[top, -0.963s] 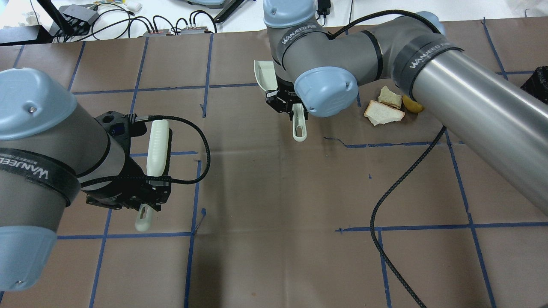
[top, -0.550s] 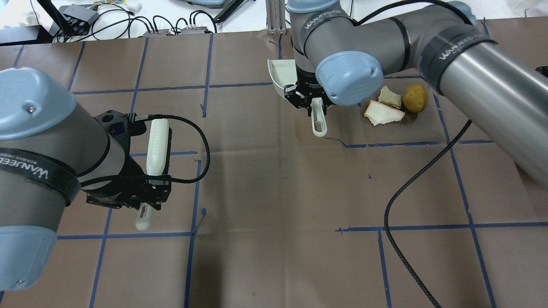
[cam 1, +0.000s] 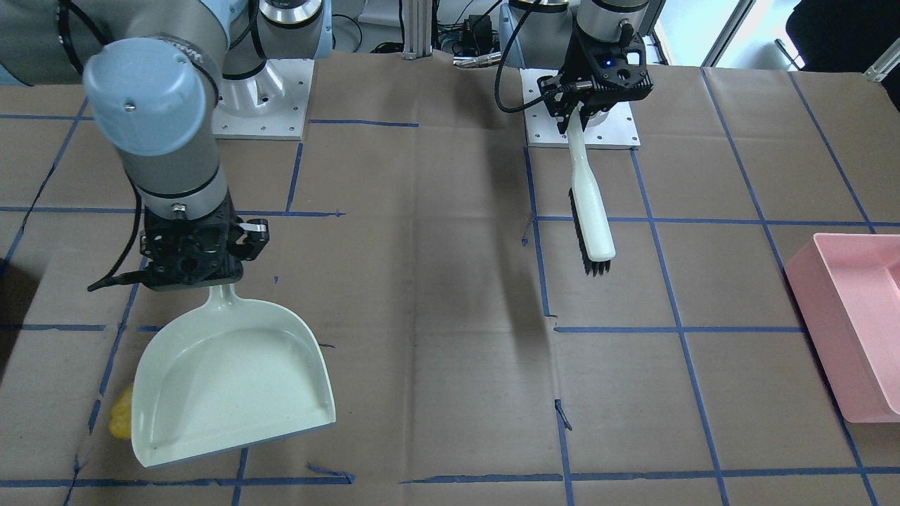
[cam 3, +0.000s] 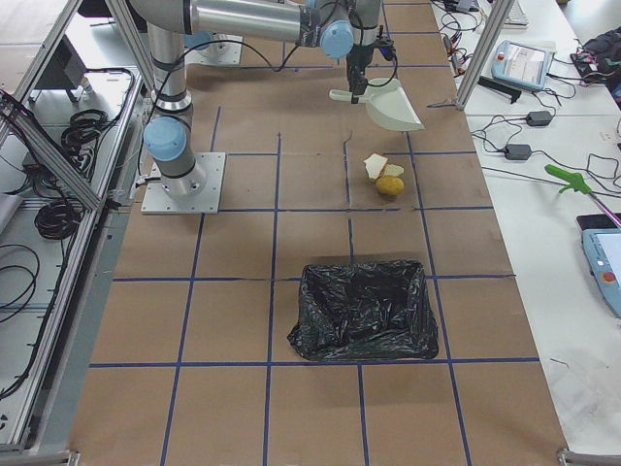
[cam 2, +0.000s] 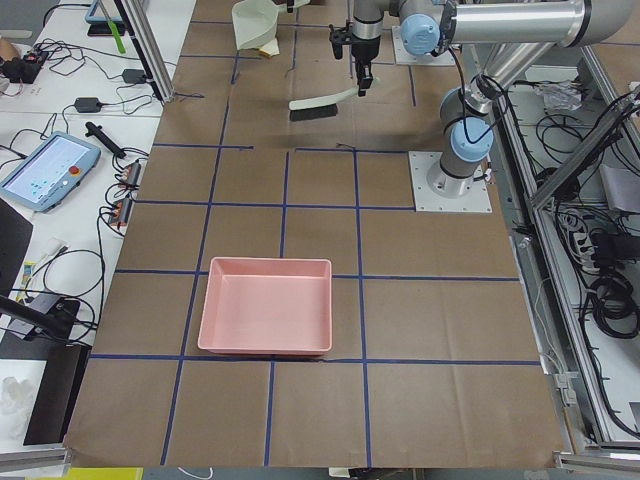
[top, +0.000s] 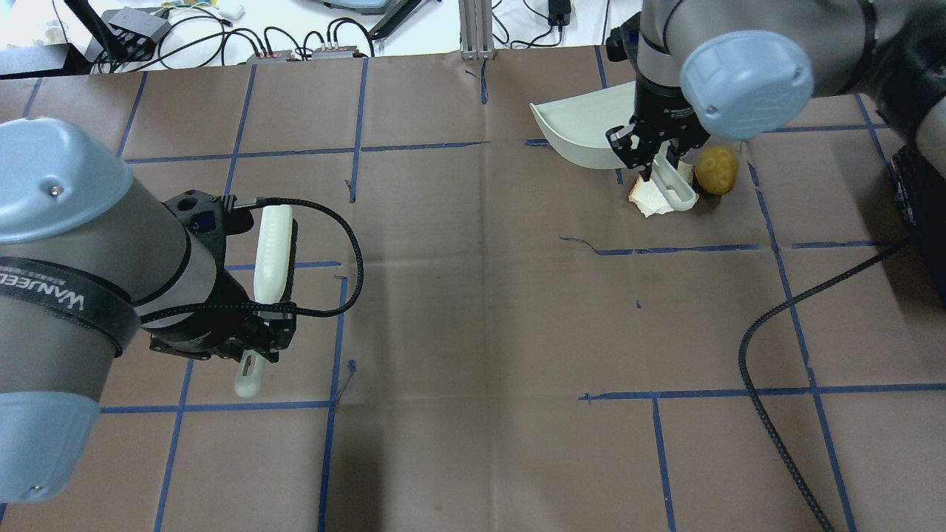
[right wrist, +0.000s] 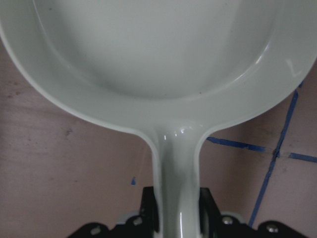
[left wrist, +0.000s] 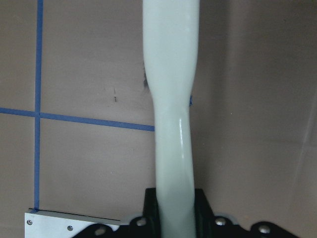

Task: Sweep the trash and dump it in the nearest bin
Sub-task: 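Lift the dustpan with the right gripper and carry it past the trash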

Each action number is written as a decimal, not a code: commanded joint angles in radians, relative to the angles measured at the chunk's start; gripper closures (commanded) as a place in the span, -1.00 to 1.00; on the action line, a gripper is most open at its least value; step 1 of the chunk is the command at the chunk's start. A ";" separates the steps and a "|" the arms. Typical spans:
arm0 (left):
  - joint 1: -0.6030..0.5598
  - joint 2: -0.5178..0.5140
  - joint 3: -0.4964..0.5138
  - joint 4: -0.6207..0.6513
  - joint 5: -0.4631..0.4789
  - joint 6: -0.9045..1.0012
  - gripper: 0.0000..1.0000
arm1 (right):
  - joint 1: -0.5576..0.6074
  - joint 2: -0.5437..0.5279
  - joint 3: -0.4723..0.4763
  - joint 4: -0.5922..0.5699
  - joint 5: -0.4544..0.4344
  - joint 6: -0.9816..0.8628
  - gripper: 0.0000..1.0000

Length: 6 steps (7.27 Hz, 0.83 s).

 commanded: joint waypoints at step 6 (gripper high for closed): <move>0.000 -0.004 -0.009 0.018 -0.002 0.048 1.00 | -0.471 -0.064 0.080 -0.125 -0.007 -1.047 1.00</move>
